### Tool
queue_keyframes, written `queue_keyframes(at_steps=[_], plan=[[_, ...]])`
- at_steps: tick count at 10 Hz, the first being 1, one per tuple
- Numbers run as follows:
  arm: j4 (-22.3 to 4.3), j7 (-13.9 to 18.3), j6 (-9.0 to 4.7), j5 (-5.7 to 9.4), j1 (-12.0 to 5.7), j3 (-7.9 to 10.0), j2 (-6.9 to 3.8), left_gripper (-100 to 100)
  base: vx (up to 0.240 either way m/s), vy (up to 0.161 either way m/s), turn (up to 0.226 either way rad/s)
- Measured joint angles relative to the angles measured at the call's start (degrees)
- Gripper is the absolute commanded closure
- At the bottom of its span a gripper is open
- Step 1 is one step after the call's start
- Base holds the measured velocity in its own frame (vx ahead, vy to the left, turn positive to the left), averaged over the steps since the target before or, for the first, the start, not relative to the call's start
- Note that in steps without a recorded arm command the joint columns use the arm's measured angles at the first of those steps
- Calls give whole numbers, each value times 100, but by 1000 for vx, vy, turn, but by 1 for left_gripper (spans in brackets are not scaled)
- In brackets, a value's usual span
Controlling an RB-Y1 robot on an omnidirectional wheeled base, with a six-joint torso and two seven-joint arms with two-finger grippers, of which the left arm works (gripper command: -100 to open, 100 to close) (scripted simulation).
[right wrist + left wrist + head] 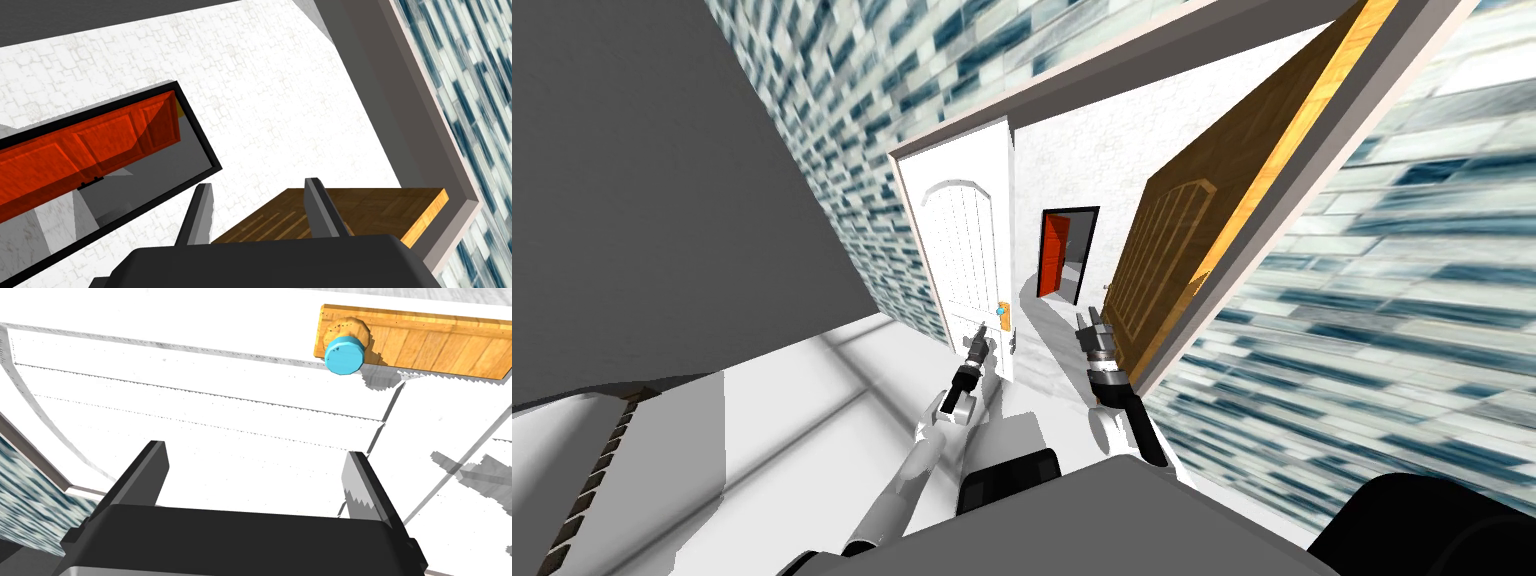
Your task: Push the door open
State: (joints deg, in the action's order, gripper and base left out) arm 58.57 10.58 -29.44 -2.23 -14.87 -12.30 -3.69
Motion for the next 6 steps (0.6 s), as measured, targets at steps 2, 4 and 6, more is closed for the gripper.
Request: queue_keyframes(at_steps=[2,4,6], plan=[[-219,39,30,-29,-141,-56,23,-100,64,89,-82],[-533,45,30,-57,-343,-92,86,-100,65,90,-67],[-722,73,69,-85,-472,-142,121,-100,59,92,-65]])
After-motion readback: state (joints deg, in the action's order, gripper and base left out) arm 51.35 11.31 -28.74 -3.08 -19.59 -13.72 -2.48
